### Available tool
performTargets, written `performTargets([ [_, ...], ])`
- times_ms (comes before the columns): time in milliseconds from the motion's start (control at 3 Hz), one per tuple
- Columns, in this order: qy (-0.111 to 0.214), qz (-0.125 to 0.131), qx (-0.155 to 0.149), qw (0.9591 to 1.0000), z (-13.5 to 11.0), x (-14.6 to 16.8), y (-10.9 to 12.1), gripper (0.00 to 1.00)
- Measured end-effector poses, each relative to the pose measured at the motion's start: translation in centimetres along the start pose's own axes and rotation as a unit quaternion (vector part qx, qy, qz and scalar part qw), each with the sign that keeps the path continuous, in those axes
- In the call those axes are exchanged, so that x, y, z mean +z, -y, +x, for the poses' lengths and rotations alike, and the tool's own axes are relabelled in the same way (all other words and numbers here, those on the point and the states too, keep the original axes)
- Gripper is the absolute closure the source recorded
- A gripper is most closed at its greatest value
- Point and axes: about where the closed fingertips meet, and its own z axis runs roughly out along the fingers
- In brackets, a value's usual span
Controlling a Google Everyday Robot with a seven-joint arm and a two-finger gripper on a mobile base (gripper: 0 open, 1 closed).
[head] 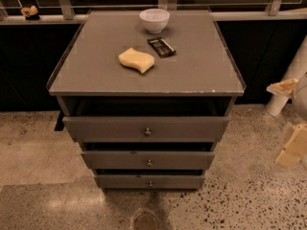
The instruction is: Open top drawer
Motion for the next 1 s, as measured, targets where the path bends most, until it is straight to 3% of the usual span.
performTargets([
  [667, -0.006, -0.069, 0.016, 0.9975, 4.9, 9.2, -3.3, 0.00],
  [1000, -0.001, -0.096, 0.003, 0.9954, 5.4, 16.1, -3.1, 0.00],
])
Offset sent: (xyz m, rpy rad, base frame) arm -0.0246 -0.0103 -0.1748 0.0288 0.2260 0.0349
